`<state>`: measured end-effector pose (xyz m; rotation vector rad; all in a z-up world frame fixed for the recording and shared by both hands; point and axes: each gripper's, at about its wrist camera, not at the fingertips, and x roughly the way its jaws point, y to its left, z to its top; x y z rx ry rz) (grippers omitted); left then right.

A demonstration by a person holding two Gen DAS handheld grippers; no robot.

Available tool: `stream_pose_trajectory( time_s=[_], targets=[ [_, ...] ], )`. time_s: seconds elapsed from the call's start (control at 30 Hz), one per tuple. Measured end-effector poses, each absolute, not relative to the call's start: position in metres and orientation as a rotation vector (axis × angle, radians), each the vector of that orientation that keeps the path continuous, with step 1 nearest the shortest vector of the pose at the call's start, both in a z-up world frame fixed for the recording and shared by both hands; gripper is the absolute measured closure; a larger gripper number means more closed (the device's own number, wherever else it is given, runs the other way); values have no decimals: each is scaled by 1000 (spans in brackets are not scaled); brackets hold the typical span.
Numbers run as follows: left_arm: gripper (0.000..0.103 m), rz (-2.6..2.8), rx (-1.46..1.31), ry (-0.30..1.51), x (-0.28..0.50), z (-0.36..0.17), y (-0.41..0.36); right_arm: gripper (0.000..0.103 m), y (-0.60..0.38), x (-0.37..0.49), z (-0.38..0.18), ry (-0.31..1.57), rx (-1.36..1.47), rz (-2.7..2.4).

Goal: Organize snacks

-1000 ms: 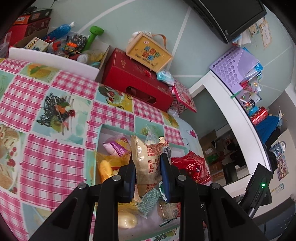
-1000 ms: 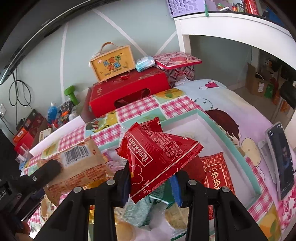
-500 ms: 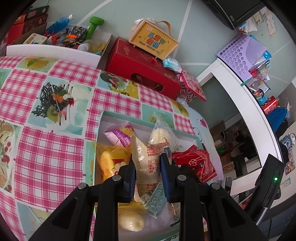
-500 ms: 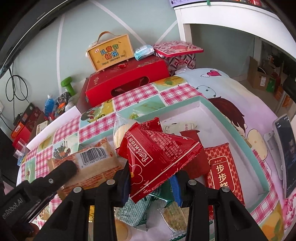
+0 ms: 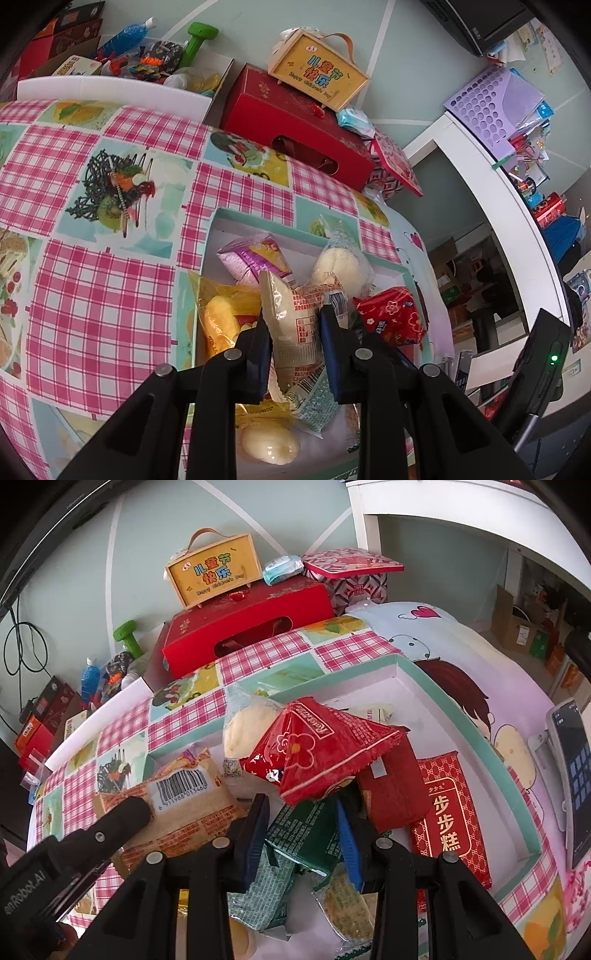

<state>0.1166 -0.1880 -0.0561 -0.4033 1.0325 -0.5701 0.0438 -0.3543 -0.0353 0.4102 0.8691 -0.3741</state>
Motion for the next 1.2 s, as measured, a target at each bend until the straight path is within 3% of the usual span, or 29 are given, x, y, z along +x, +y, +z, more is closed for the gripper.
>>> stream_pose_trajectory(
  time_s=[0.23, 0.3, 0.37, 0.43, 0.73, 0.87, 1.03, 1.2],
  targets=[
    [76, -572, -427, 1045, 118, -60, -186, 63, -353, 45, -36, 884, 395, -376],
    [75, -571, -419, 1045, 118, -58, -187, 60, -352, 44, -34, 887, 399, -375],
    [73, -572, -402, 1044, 116, -54, -189, 49, -352, 43, -33, 888, 402, -369],
    [72, -570, -388, 1028, 115, -47, -188, 49, -352, 42, -31, 889, 402, -368],
    [52, -525, -366, 1038, 110, -24, -169, 45, -348, 37, -18, 874, 389, -352],
    [43, -415, -258, 1011, 104, -10, -158, 31, -343, 37, -14, 870, 369, -334],
    [41, -208, -118, 957, 105, -7, -136, 23, -332, 39, -9, 859, 342, -302],
    [41, -3, -12, 969, 115, -24, -109, 6, -314, 42, -4, 839, 294, -259]
  ],
)
